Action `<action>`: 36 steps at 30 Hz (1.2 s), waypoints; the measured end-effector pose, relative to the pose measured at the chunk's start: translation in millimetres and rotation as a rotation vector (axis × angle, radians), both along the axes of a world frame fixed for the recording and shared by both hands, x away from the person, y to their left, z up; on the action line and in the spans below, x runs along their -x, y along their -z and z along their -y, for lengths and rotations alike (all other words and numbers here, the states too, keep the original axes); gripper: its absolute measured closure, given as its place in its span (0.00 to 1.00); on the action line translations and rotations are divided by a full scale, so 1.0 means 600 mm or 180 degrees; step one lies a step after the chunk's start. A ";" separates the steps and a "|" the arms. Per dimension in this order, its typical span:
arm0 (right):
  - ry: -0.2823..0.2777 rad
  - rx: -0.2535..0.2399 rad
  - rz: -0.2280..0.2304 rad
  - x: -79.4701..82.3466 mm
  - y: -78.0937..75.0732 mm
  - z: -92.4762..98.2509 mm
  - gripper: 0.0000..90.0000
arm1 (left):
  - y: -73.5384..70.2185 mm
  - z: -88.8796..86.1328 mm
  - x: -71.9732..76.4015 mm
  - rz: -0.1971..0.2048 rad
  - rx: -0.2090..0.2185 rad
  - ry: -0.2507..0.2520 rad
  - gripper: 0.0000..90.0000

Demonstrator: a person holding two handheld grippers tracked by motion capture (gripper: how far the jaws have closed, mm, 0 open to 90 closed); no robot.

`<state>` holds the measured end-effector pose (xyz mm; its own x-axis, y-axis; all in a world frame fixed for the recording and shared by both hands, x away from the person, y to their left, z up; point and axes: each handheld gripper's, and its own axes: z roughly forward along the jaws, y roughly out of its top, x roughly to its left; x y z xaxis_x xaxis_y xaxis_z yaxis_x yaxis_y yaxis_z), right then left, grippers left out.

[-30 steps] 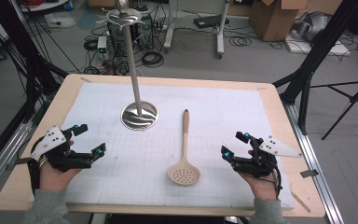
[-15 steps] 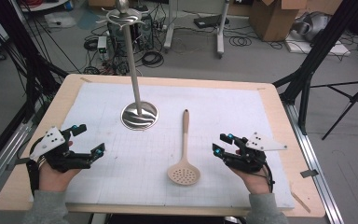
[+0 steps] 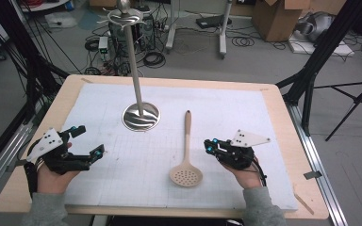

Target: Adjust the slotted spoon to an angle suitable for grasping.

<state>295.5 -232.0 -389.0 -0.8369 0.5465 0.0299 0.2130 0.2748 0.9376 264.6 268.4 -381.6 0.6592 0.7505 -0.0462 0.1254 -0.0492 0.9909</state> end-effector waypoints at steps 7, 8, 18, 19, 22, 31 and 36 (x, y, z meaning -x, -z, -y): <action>-0.0129 0.0124 -0.0070 -0.014 0.013 -0.023 0.99 | 0.000 -0.002 0.002 -0.0005 0.0002 0.0006 0.02; -0.0149 0.0125 -0.0083 -0.015 0.014 -0.026 0.99 | 0.000 -0.003 0.002 -0.0004 -0.0007 0.0005 0.02; -0.0394 0.0233 -0.0140 -0.027 0.038 -0.065 1.00 | -0.004 -0.011 0.010 0.0009 0.0002 -0.0038 0.02; -0.0402 0.0258 -0.0140 -0.029 0.040 -0.068 1.00 | -0.003 -0.012 0.010 0.0008 0.0000 -0.0033 0.02; -0.0402 0.0332 -0.0193 -0.037 0.048 -0.073 1.00 | -0.002 -0.013 0.010 -0.0006 -0.0004 -0.0041 0.02; -0.0477 0.0537 -0.0300 -0.050 0.066 -0.096 1.00 | 0.000 -0.014 0.013 -0.0026 -0.0017 -0.0047 0.02; -0.0557 0.0672 -0.0328 -0.055 0.072 -0.112 1.00 | 0.002 -0.016 0.015 -0.0033 -0.0011 -0.0061 0.02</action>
<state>328.3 -164.7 -431.9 -0.9175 0.3972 0.0206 0.2362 0.5025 0.8317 255.8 278.2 -382.5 0.6443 0.7631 -0.0505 0.1368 -0.0499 0.9893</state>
